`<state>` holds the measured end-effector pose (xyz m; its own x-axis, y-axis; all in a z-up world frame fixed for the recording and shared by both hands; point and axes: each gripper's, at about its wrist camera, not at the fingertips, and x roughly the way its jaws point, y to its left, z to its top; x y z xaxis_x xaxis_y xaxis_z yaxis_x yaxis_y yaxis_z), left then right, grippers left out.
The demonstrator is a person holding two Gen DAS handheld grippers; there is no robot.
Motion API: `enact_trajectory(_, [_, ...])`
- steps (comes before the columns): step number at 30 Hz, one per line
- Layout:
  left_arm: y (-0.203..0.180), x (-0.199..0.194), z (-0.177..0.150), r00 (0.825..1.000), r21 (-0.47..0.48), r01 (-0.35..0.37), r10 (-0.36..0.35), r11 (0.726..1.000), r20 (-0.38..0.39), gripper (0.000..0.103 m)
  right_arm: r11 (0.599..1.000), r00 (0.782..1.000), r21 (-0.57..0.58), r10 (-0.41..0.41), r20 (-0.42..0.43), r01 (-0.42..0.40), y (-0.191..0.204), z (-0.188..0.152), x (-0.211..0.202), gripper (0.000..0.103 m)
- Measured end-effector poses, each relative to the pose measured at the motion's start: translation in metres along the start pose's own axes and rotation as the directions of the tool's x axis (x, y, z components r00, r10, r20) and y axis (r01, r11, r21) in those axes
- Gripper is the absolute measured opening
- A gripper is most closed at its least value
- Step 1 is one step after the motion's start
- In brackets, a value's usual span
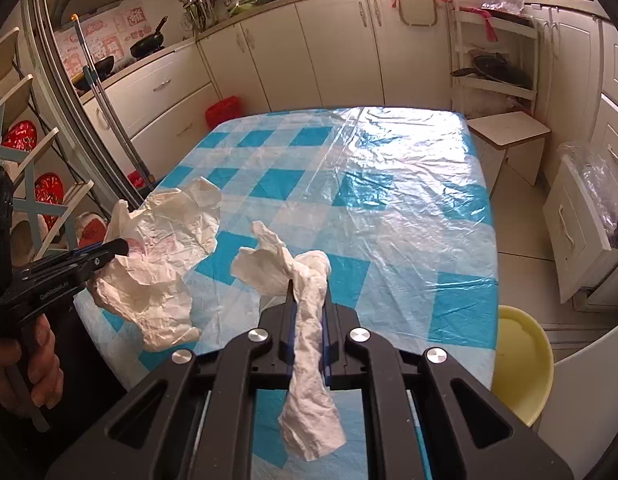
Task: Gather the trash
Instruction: 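Lift the tissue with the right tool while the left tool lifts the beige bag, then open the right tool over the yellow bucket to drop the tissue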
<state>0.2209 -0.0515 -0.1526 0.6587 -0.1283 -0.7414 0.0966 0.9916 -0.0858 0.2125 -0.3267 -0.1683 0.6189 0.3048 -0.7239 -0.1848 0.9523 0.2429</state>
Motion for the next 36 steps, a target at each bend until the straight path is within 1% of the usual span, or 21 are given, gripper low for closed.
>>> enact_trajectory(5, [-0.026,-0.020,0.006,0.999,0.055,0.000,-0.002,0.998,0.042,0.019,0.999,0.998,0.031,-0.026,0.051,0.024,-0.010,0.002,-0.018,0.010])
enact_trajectory(14, [-0.071,-0.045,0.009,0.993,0.169,-0.019,-0.001,0.985,0.116,0.019,0.992,0.989,0.084,-0.106,0.101,0.098,-0.032,0.000,-0.038,0.010])
enact_trajectory(17, [-0.085,-0.050,0.010,0.991,0.199,-0.017,-0.011,0.980,0.137,0.020,0.985,0.982,0.105,-0.148,0.118,0.136,-0.040,-0.002,-0.046,0.010])
enact_trajectory(21, [-0.103,-0.051,0.010,0.989,0.227,0.004,-0.037,0.974,0.141,0.020,0.968,0.966,0.136,-0.226,0.123,0.209,-0.055,-0.009,-0.059,0.010])
enact_trajectory(26, [-0.125,-0.042,0.006,0.989,0.253,0.046,-0.079,0.966,0.121,0.020,0.928,0.932,0.166,-0.351,0.092,0.333,-0.075,-0.020,-0.068,0.010])
enact_trajectory(29, [-0.139,-0.034,0.003,0.989,0.266,0.074,-0.104,0.961,0.102,0.020,0.896,0.911,0.196,-0.412,0.037,0.398,-0.094,-0.030,-0.066,0.010])
enact_trajectory(34, [-0.163,-0.021,0.002,0.986,0.284,0.118,-0.146,0.952,0.079,0.020,0.860,0.900,0.272,-0.429,-0.073,0.432,-0.125,-0.047,-0.049,0.010])
enact_trajectory(36, [-0.173,-0.016,0.001,0.984,0.292,0.133,-0.161,0.947,0.073,0.020,0.850,0.900,0.298,-0.422,-0.107,0.434,-0.135,-0.053,-0.041,0.010])
